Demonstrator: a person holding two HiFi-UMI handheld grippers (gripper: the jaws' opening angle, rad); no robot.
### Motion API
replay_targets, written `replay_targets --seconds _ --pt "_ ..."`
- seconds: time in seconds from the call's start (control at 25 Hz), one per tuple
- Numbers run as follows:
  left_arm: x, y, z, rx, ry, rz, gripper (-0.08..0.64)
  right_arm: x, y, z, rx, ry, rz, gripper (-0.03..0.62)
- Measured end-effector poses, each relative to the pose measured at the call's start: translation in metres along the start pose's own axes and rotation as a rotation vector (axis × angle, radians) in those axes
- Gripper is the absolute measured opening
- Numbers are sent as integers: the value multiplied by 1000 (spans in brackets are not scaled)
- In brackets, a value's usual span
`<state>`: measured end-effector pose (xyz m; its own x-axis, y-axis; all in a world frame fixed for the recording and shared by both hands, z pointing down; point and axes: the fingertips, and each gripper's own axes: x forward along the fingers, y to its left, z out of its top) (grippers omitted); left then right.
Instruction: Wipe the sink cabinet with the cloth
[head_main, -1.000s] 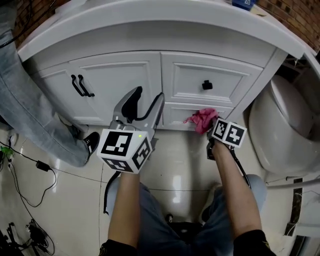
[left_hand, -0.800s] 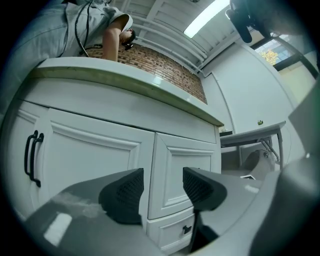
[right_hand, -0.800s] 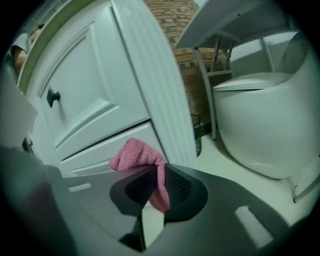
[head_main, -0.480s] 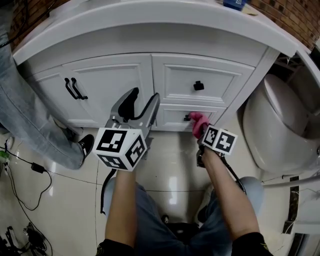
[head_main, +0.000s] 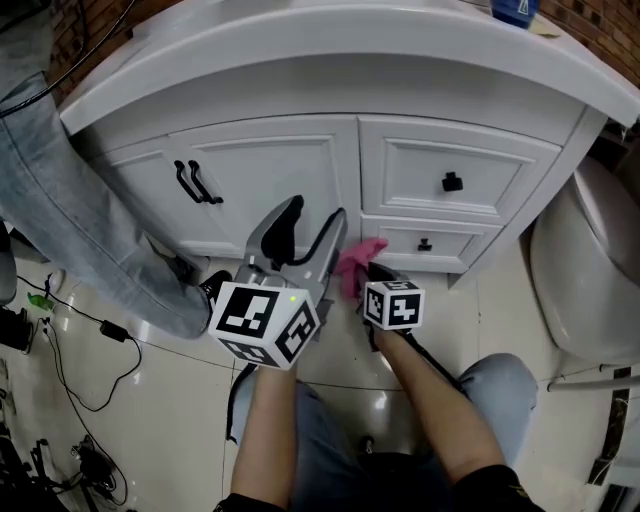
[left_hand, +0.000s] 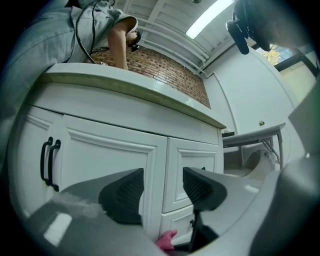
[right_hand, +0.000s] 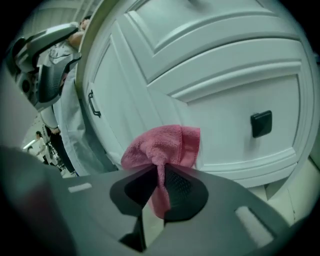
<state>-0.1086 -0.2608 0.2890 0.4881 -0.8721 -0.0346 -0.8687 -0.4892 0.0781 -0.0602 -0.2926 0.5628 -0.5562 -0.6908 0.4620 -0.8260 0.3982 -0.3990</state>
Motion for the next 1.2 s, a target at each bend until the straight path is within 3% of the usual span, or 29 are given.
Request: replay_targets --seconds 0.08,0.28,0.48,0.6,0.8,0.92,1.12,1.2 --pt "-5 8 4 0 -11 13 244 3 -10 1 -6 -6 -15 44" --pt "1 7 1 -20 -17 -4 244 -25 -87 0 187 -34 -196 44" --pt "16 -12 -3 -41 -11 -61 244 -81 -168 14 155 -73 -390 44" --pt "22 -15 -1 -53 -19 -71 244 -122 -214 26 204 -142 -486 44" --pt "36 -11 -11 -74 -9 -64 244 -157 -253 26 259 -180 -579 43" --pt "42 -11 -16 -90 1 -63 244 -139 -230 10 215 -115 -522 44" --pt "38 -13 -19 -23 30 -54 244 -58 -132 -19 80 -25 -128 44" --pt "34 -9 -20 4 41 -44 244 -33 -102 -27 33 -6 -28 44"
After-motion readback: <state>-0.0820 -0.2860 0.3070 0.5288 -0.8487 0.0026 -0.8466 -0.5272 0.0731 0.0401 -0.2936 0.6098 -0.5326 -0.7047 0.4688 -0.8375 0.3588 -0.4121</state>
